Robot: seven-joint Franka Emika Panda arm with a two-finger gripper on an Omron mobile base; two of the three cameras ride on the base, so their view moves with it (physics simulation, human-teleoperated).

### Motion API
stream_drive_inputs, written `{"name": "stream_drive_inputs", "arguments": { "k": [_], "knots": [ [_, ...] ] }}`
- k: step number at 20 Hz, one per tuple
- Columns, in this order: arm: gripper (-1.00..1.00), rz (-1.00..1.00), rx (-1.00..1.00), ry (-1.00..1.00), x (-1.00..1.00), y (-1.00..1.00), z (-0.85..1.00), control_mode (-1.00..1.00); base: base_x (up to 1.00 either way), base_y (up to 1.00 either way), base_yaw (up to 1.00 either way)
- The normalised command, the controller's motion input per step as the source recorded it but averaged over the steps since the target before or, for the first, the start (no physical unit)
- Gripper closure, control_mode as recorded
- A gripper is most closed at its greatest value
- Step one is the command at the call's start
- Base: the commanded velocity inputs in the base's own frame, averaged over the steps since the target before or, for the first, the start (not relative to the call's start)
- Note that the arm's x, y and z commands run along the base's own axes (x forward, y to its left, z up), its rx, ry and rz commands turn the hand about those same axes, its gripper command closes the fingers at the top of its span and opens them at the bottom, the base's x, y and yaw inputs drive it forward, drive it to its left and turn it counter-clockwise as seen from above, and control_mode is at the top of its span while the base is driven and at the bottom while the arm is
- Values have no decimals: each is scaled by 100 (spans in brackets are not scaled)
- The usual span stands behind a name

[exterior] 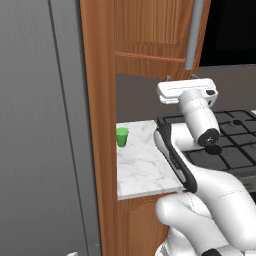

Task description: Close all open cabinet doors.

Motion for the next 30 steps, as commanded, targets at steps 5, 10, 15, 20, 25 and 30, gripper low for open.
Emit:
{"name": "stream_drive_inputs", "arguments": {
  "k": [5, 10, 15, 20, 25, 30],
  "knots": [
    [-100, 0, 0, 0, 35, 0, 0, -100, 0, 0, 0],
    [-100, 0, 0, 0, 34, 0, 0, -100, 0, 0, 0],
    [-100, 0, 0, 0, 29, 0, 0, -100, 0, 0, 0],
    [-100, 0, 0, 0, 24, -2, 0, -100, 0, 0, 0],
    [-100, 0, 0, 0, 23, -6, 0, -100, 0, 0, 0],
    [-100, 0, 0, 0, 23, -13, 0, -100, 0, 0, 0]
  ]
}}
